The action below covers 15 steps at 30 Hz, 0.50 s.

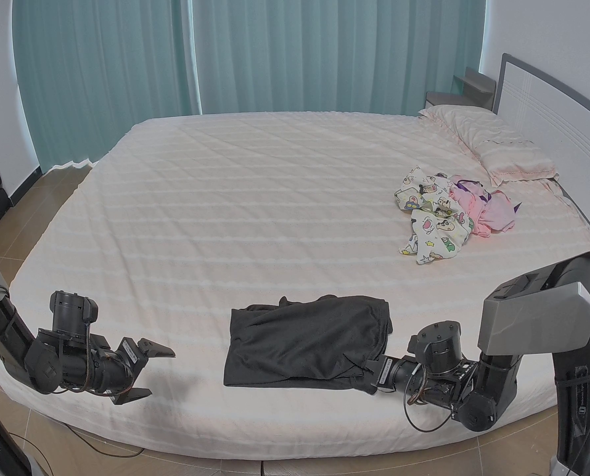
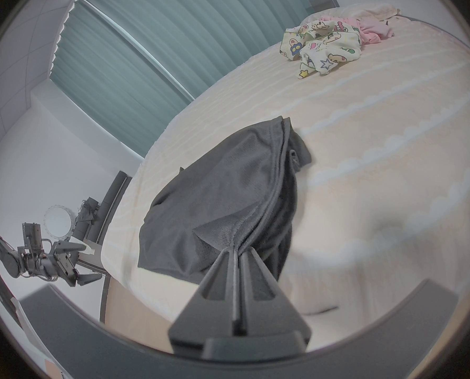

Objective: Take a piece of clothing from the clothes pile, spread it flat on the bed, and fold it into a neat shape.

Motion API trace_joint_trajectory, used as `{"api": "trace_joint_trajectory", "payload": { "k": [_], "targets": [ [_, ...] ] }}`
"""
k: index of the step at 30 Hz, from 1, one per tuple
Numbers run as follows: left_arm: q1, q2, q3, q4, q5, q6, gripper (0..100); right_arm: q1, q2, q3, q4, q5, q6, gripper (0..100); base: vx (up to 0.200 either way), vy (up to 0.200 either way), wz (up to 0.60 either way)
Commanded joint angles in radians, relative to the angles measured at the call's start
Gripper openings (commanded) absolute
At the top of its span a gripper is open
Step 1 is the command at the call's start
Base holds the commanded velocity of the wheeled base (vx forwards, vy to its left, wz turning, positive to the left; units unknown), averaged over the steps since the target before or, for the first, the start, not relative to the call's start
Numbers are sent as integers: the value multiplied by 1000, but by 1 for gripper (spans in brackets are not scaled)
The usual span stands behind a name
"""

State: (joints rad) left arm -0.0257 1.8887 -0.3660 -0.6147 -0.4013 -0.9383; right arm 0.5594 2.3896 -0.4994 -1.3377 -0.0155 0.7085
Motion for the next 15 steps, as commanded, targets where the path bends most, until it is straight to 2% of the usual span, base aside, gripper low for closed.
{"api": "trace_joint_trajectory", "payload": {
  "k": [1, 5, 15],
  "targets": [
    [0, 1, 1, 0, -1, 0, 100, -12, -86, 104, 2, 20, -4, 0, 0, 0, 0],
    [0, 1, 1, 0, -1, 0, 100, -50, -98, 150, 2, 78, -46, 0, 0, 0, 0],
    [0, 1, 1, 0, -1, 0, 100, -81, -49, 157, 3, 101, -130, 0, 0, 0, 0]
  ]
}}
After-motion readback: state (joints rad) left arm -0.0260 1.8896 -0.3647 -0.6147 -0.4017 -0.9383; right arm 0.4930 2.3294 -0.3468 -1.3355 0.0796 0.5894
